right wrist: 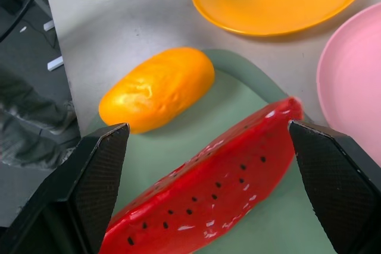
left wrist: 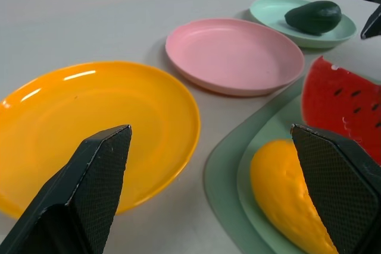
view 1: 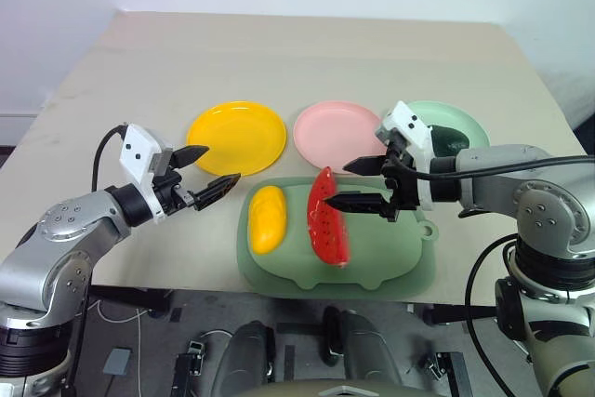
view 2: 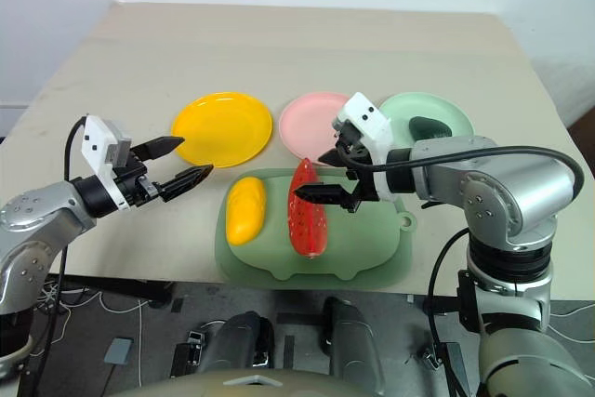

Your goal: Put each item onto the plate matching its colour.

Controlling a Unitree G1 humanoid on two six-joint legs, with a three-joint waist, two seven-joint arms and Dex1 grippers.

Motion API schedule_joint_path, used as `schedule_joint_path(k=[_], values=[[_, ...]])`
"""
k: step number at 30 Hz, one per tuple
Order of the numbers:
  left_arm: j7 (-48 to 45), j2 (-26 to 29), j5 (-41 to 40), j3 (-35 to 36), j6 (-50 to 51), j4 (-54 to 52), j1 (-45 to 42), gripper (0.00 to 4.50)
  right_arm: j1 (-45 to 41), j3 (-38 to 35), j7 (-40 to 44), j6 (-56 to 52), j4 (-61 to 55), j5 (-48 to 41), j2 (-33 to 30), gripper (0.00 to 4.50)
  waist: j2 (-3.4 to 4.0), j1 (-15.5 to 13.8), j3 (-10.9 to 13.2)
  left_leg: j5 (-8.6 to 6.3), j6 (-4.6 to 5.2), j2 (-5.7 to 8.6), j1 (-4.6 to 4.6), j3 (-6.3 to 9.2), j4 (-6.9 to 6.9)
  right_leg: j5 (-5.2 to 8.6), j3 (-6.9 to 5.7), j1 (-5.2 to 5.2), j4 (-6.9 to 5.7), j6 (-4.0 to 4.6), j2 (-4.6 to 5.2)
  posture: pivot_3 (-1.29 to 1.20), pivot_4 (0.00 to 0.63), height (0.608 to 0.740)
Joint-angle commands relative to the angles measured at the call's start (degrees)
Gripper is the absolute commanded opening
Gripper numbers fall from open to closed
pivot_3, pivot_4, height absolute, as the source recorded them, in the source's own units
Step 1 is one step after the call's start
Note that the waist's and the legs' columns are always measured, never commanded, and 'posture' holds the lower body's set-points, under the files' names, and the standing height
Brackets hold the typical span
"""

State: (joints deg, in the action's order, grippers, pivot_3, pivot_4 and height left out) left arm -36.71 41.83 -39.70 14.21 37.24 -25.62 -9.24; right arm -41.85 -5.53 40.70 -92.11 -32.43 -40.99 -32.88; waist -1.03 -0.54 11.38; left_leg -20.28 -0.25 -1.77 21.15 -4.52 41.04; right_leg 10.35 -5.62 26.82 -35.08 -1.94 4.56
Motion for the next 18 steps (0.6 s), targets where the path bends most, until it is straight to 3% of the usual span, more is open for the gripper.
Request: schedule_joint_path(k=[1, 10, 18], values=[[-0.4, -0.4, 0.5, 0.3, -1.2, -0.4, -0.6, 4.50, -1.6, -2.2, -5.4, -0.4, 0.4, -7.2, -0.9, 4.49, 0.00, 0.0, 0.0, 0.01, -0.01, -0.01, -0.01, 0.00, 0.00, 0.00, 0.00, 0.00, -0.01, 0.00, -0.03, 0.00, 0.150, 0.740], [0.6, -2.3, 0.9, 1.1, -1.1, -2.1, 1.2, 4.50, -5.6, -0.5, -18.6, -0.4, 8.2, -24.1, -3.1, 4.49, -0.01, 0.0, 0.0, 0.02, -0.03, -0.03, 0.01, 0.01, 0.00, -0.01, 0.01, -0.01, 0.00, 0.01, -0.02, 0.00, 0.150, 0.740], [1.5, -2.9, 0.7, 1.1, -1.2, -2.2, 0.8, 4.50, -6.3, 5.3, -33.7, -0.4, 13.7, -29.6, -4.0, 4.49, -0.02, -0.1, 0.0, 0.03, -0.02, -0.04, 0.05, 0.02, 0.01, -0.01, 0.00, 0.02, -0.01, 0.01, -0.01, 0.00, 0.150, 0.740]])
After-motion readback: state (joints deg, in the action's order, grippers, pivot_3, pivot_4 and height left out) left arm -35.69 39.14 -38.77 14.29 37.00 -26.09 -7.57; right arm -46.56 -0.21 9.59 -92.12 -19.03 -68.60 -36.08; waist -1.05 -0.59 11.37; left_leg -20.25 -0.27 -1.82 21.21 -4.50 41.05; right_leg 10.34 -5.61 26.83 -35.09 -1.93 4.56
